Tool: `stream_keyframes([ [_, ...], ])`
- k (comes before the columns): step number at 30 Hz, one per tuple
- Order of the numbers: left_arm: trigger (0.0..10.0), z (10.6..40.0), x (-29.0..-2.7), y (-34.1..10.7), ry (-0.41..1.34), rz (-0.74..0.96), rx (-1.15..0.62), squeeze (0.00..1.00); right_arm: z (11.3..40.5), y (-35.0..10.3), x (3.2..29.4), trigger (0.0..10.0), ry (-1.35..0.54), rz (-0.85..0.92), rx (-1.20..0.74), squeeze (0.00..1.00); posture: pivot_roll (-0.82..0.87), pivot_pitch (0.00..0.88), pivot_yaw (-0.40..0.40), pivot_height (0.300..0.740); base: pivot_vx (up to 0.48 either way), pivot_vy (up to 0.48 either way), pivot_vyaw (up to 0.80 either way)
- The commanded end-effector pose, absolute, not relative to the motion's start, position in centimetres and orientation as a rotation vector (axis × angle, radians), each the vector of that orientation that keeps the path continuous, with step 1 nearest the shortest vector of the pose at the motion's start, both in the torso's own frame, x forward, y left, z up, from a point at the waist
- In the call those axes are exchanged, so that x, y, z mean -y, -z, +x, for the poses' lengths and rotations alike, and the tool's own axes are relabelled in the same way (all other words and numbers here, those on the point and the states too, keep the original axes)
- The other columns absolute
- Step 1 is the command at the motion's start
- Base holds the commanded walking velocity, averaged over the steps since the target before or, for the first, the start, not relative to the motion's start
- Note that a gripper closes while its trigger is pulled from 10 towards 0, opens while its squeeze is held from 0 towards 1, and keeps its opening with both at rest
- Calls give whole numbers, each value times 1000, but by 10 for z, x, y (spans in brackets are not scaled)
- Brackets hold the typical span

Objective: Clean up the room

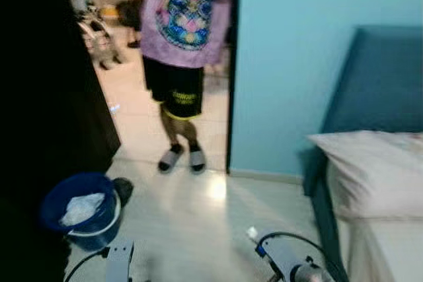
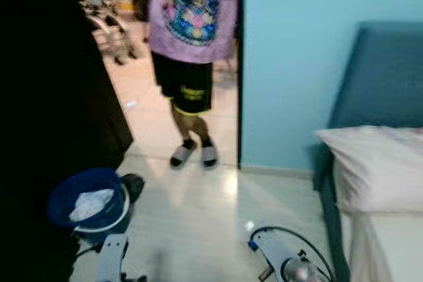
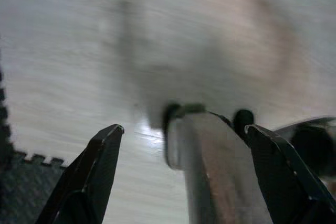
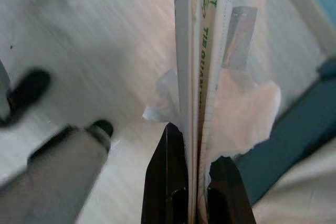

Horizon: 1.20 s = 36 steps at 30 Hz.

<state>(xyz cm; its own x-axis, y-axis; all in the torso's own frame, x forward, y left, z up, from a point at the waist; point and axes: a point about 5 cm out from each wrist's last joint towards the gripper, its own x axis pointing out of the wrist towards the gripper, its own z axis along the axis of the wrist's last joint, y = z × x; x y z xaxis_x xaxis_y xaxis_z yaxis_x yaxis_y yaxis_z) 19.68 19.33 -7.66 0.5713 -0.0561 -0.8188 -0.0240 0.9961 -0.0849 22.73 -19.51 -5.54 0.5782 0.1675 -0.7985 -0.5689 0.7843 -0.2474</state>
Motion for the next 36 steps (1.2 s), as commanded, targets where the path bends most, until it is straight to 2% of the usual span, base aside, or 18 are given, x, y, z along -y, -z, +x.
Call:
stream_keyframes([
  [1, 10000, 193, -197, 78, 7, -85, -976, 0, 221, 60, 190, 10000, -467, -503, -874, 0, 87, 0, -6, 704, 244, 0, 719],
  [8, 10000, 192, -198, 79, 6, -84, -981, 0, 220, 61, 188, 10000, -471, -489, -872, 0, 86, 0, -5, 704, 244, 0, 719],
  [31, 10000, 187, -199, 81, 5, -94, -991, 0, 243, 47, 181, 10000, -425, -477, -781, 0, 87, 0, -6, 704, 250, 0, 726],
  [36, 10000, 187, -199, 81, 13, -96, -990, 0, 249, 43, 182, 10000, -386, -480, -764, 0, 83, 0, -4, 704, 283, 0, 98],
])
